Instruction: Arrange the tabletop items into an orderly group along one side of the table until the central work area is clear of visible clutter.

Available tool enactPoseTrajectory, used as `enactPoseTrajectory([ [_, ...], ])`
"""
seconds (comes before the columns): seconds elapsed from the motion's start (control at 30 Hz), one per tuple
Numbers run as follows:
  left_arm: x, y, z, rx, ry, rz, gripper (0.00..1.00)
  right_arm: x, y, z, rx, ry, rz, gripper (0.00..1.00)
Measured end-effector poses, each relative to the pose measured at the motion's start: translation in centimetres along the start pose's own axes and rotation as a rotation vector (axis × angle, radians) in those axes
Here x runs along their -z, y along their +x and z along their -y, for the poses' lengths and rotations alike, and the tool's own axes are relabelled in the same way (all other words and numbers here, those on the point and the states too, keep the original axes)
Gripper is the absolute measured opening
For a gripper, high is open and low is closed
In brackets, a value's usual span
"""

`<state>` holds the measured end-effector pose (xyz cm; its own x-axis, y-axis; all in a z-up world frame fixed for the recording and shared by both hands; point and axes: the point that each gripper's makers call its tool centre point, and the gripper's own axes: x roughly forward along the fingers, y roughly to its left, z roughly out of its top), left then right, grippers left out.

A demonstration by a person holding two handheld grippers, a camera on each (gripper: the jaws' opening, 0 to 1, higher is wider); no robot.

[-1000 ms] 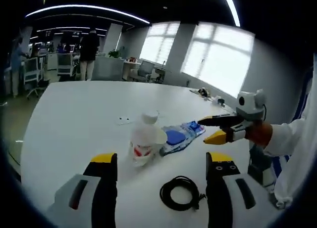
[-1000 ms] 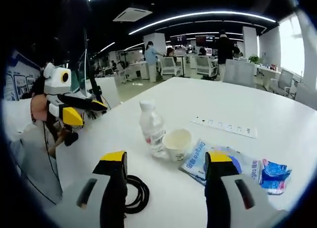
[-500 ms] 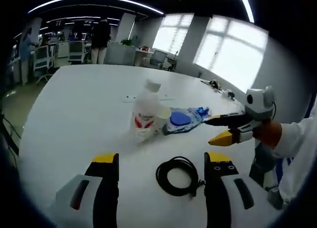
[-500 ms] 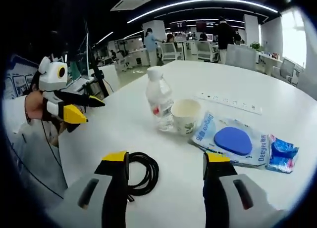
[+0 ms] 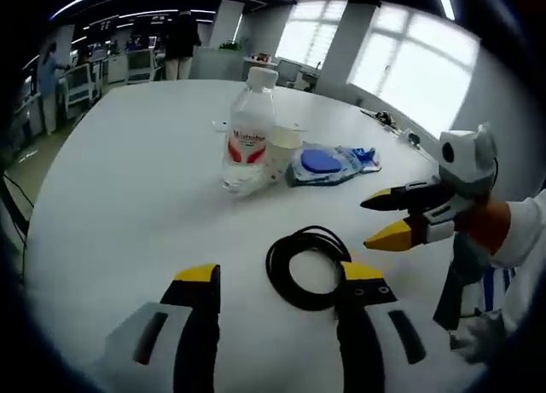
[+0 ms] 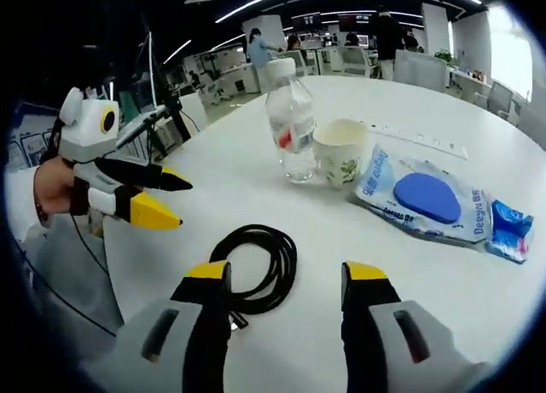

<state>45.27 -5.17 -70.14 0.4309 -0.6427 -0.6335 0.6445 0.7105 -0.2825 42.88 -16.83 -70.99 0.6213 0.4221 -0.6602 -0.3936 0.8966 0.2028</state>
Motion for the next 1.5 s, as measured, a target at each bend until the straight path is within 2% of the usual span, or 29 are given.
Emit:
enactPoseTrajectory([
  [0.27,1.3,1.5,0.4,-0.019,-0.001,-0.043,0.44,1.5,1.7,-0.4,-0.005,0.017,-0.051,0.47],
  [0.57,2.6,3.5,1.1,-0.028,0.001,-0.093,0.40,2.0,2.9,-0.6,-0.009,0.031,-0.074,0.43],
  [0.7,2.7,4.0,0.8,-0.056,0.005,-0.109,0.38,2.3,3.4,-0.4,-0.004,0.033,-0.085,0.40],
  [0.73,3.0,4.0,0.5,-0.069,0.015,-0.129,0.37,2.3,3.5,-0.4,-0.004,0.034,-0.086,0.40],
  [0.8,2.8,4.4,0.5,-0.079,0.019,-0.118,0.36,2.6,3.8,-0.4,-0.002,0.031,-0.098,0.38],
  [0.87,3.1,4.6,0.6,-0.084,0.020,-0.144,0.35,2.6,3.9,-0.5,0.001,0.030,-0.100,0.36],
  [1.03,3.3,5.1,0.4,-0.117,0.063,-0.156,0.35,2.7,4.4,-0.5,0.012,0.019,-0.106,0.32],
  [1.17,3.5,5.4,0.6,-0.112,0.072,-0.165,0.34,3.0,4.7,-0.7,0.007,0.017,-0.118,0.30],
  [1.23,4.0,5.5,0.2,-0.137,0.104,-0.194,0.32,3.1,4.8,-0.7,0.008,0.012,-0.124,0.27],
  [1.27,3.6,5.6,0.1,-0.154,0.113,-0.174,0.29,3.2,4.8,-0.7,0.009,0.014,-0.125,0.26],
  [1.37,3.6,5.7,0.2,-0.159,0.100,-0.173,0.28,3.1,4.7,-0.6,0.018,-0.001,-0.122,0.22],
  [1.47,3.8,5.7,0.1,-0.192,0.162,-0.192,0.26,3.1,4.8,-0.2,0.030,-0.018,-0.127,0.17],
  [1.5,3.8,5.7,-0.1,-0.208,0.228,-0.204,0.26,3.2,4.7,-0.2,0.033,-0.020,-0.131,0.15],
])
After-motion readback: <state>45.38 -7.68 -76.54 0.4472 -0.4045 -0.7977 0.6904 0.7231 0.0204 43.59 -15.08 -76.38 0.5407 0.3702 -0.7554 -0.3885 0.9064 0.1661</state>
